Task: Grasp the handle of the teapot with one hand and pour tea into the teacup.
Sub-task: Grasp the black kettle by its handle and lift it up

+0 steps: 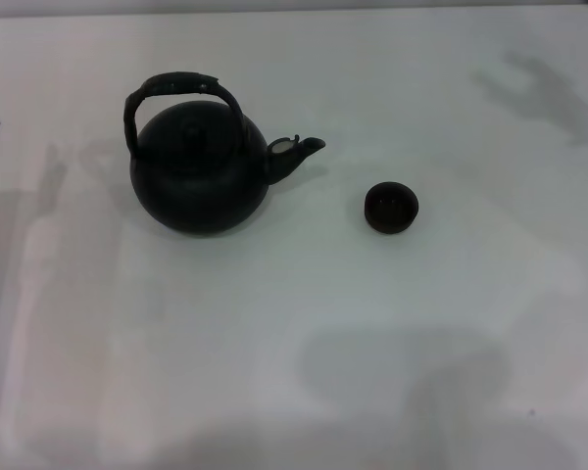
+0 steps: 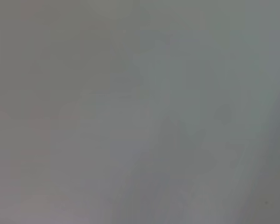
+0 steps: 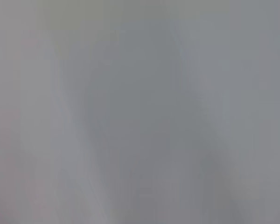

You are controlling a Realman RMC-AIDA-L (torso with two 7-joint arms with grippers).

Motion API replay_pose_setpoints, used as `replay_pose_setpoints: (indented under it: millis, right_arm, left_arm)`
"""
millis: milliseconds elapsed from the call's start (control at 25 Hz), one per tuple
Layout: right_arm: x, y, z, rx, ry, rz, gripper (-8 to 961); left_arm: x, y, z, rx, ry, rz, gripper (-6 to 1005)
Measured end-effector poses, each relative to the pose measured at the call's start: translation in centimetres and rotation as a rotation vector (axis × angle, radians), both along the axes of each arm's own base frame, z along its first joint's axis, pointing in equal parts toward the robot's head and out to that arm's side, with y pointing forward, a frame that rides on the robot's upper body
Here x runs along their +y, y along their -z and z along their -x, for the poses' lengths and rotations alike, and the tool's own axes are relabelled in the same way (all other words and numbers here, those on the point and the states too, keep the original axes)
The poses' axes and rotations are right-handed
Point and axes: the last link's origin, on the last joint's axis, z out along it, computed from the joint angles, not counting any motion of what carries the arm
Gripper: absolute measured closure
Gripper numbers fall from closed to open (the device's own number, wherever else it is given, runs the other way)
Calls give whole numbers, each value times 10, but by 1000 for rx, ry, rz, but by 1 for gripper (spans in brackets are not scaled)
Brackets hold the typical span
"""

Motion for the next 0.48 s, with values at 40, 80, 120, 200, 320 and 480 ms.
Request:
replay_pose_setpoints:
  millis: [40,80,120,200,320,480]
  right_arm:
    - [-5,-2,-11,26,25,-65,114]
    - [-12,-2,-24,42,55,-140,114]
    - [-19,-1,-36,41,81,-231,114]
    - [-29,7,-51,-15,109,-369,115]
    - [-43,24,-68,-218,160,-564,116]
    - [-45,34,-81,-473,226,-655,116]
  left_arm:
    - [0,0,0,1,2,2,114]
    - [0,1,-1,1,5,4,114]
    - [1,1,-1,2,7,6,114]
    - [1,3,-3,11,23,22,114]
    - [0,5,-6,28,49,48,115]
    - [-8,8,-8,59,96,81,116]
